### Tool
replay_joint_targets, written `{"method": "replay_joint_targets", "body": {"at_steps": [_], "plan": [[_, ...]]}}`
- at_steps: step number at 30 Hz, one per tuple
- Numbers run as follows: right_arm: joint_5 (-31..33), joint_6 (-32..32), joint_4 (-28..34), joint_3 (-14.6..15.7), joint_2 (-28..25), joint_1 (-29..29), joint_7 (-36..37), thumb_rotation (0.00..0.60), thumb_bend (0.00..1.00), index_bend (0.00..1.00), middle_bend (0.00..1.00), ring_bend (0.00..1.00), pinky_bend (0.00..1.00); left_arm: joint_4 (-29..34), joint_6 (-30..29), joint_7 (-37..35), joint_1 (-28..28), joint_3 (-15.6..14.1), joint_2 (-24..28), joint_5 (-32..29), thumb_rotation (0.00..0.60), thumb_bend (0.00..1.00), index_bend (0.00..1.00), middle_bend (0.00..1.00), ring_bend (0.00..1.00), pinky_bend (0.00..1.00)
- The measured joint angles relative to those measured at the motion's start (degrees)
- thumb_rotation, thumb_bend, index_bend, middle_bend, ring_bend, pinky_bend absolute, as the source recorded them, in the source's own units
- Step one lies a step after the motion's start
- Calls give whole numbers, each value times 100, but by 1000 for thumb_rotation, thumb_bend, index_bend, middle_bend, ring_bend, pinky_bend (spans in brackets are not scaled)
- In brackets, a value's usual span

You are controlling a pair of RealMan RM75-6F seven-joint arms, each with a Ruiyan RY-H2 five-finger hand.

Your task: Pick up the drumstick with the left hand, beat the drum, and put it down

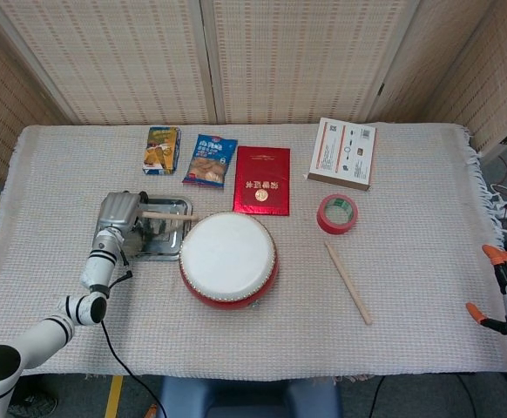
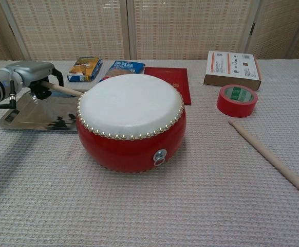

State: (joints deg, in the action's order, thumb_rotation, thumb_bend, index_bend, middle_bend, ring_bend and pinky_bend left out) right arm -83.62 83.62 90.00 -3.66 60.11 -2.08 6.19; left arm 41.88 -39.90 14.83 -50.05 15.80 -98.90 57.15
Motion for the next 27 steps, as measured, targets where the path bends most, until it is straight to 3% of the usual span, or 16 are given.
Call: {"method": "replay_joint_targets", "body": {"at_steps": [4, 9, 15, 27], "plan": [[-12, 10, 6, 3, -6, 5, 5, 600, 203, 0, 92, 0, 0, 123, 109, 3, 6, -4, 86, -41, 600, 409, 11, 118, 93, 265], [-42, 42, 27, 9, -16, 12, 1, 600, 203, 0, 92, 0, 0, 300, 281, 25, -1, 2, 196, -167, 600, 353, 0, 27, 10, 170], [-36, 71, 46, 12, -21, 34, -13, 600, 203, 0, 92, 0, 0, 479, 330, -1, 2, 1, 309, -243, 600, 337, 0, 0, 0, 83], [-86, 121, 78, 21, -20, 49, -33, 600, 203, 0, 92, 0, 0, 686, 477, -150, 17, -46, 445, -319, 600, 309, 0, 0, 0, 39]]}}
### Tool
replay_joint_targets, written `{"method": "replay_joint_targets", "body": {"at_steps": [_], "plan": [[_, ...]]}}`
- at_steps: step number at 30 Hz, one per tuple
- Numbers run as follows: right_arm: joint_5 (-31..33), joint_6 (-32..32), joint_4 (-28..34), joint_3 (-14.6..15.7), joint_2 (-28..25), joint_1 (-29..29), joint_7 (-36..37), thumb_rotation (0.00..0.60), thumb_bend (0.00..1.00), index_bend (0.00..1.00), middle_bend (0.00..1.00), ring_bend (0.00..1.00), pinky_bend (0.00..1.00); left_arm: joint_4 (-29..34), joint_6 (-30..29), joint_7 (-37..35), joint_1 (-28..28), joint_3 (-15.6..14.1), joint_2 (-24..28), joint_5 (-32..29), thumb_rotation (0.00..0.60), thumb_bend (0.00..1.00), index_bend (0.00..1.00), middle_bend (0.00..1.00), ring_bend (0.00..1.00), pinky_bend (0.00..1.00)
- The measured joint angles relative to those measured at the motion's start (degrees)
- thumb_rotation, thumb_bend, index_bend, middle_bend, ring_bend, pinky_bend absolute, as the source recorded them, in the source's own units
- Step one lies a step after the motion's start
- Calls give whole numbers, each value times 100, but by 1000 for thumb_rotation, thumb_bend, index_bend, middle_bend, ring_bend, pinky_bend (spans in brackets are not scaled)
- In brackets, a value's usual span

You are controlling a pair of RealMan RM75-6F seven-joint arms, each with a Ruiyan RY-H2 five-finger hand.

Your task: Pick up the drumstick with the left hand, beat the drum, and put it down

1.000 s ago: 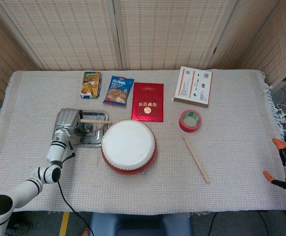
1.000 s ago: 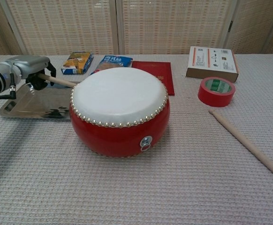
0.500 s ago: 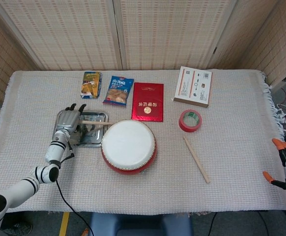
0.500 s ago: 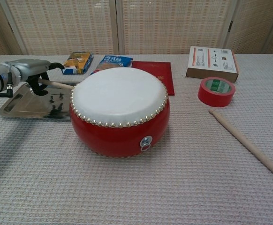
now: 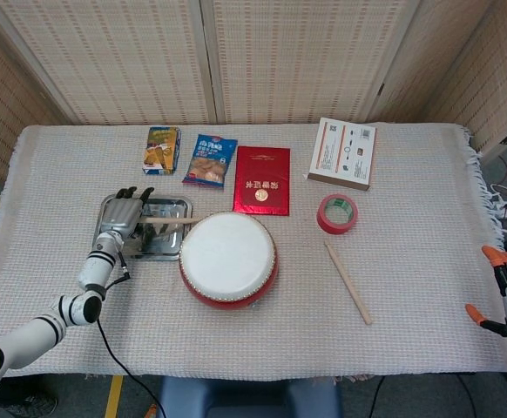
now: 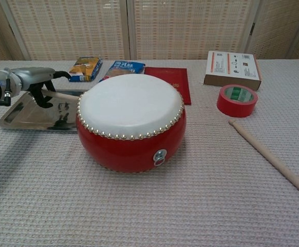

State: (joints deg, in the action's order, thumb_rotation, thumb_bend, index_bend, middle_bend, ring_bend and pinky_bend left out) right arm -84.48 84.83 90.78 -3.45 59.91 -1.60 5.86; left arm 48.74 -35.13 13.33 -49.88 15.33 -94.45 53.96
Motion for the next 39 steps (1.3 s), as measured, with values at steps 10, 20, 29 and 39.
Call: {"method": "replay_joint_targets", "body": {"at_steps": [10, 20, 29, 39], "plan": [[-28, 131, 77, 14, -15, 77, -63, 600, 203, 0, 92, 0, 0, 50, 9, -123, -7, -26, 31, -53, 600, 294, 0, 0, 0, 11], [-42, 136, 94, 10, -23, 79, -72, 600, 203, 0, 92, 0, 0, 136, -165, -311, 53, 11, 93, -49, 600, 246, 0, 0, 0, 0], [-37, 106, 71, 3, -20, 63, -44, 600, 203, 0, 92, 0, 0, 236, -217, -262, 51, -69, 175, 39, 600, 218, 0, 0, 0, 0], [-21, 97, 18, -18, -52, 57, 47, 600, 203, 0, 92, 0, 0, 824, -511, -458, 193, -3, 555, 122, 600, 215, 0, 0, 0, 0]]}}
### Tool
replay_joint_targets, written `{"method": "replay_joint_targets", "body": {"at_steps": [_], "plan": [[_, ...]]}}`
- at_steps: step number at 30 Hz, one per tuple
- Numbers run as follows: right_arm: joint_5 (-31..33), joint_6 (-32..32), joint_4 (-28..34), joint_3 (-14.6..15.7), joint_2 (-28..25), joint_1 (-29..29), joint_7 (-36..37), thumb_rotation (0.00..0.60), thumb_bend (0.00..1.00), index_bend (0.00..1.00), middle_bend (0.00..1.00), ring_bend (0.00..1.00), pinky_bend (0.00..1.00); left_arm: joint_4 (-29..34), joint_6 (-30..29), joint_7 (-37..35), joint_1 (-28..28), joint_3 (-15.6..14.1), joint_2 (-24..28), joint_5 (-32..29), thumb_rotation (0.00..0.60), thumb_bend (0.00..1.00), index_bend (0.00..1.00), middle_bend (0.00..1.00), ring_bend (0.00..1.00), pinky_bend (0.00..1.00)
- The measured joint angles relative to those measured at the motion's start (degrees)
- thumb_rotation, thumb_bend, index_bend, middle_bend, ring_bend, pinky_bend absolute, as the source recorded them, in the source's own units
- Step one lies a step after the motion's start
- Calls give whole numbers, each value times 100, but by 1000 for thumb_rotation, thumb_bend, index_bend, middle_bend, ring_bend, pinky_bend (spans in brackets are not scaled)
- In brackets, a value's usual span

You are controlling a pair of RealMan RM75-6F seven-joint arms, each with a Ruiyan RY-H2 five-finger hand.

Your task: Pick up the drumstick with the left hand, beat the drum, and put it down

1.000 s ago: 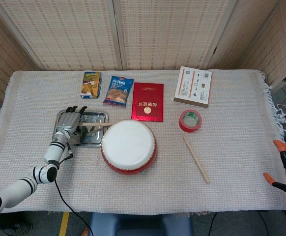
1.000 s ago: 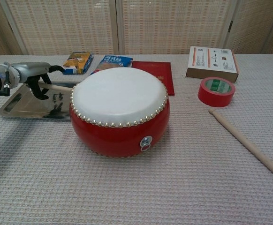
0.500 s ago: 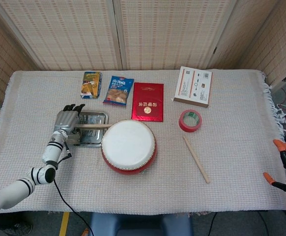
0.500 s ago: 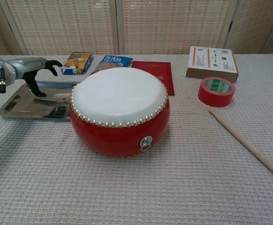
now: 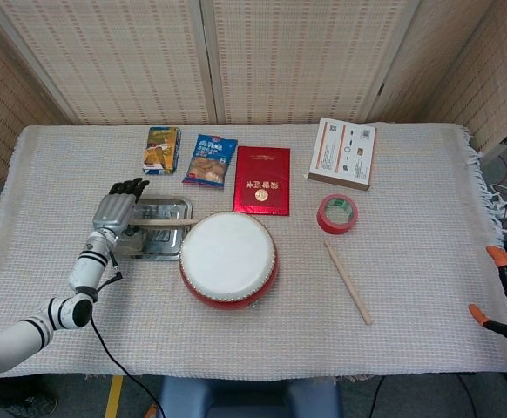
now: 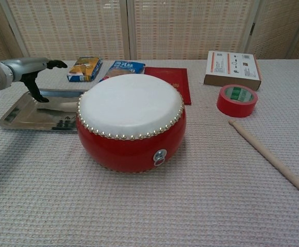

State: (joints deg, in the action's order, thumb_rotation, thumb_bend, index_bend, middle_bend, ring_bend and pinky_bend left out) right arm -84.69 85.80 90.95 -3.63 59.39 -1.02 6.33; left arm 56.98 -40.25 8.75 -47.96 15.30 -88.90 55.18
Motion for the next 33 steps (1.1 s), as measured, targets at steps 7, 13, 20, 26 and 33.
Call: {"method": "replay_joint_targets", "body": {"at_steps": [7, 13, 20, 26, 33], "plan": [[6, -20, -76, -12, -37, -8, 163, 600, 203, 0, 92, 0, 0, 877, -671, -505, 465, -13, 583, 419, 600, 222, 0, 0, 0, 15], [27, -9, -219, -23, -5, 9, 398, 600, 203, 0, 92, 0, 0, 1414, -1645, -754, 1057, -28, 896, 572, 600, 310, 75, 71, 66, 164], [-55, -25, -451, -9, 95, -11, 719, 600, 203, 0, 92, 0, 0, 2002, -2908, -578, 1860, -249, 1129, 766, 600, 330, 188, 135, 92, 170], [-226, -37, -584, 51, 170, -47, 955, 600, 203, 0, 92, 0, 0, 2738, -3909, -394, 2695, -737, 1372, 1250, 600, 329, 200, 133, 92, 122], [-352, 24, -604, 124, 269, -40, 889, 600, 203, 0, 92, 0, 0, 3058, -4722, -115, 3363, -1194, 1451, 1887, 600, 330, 201, 126, 92, 112]]}}
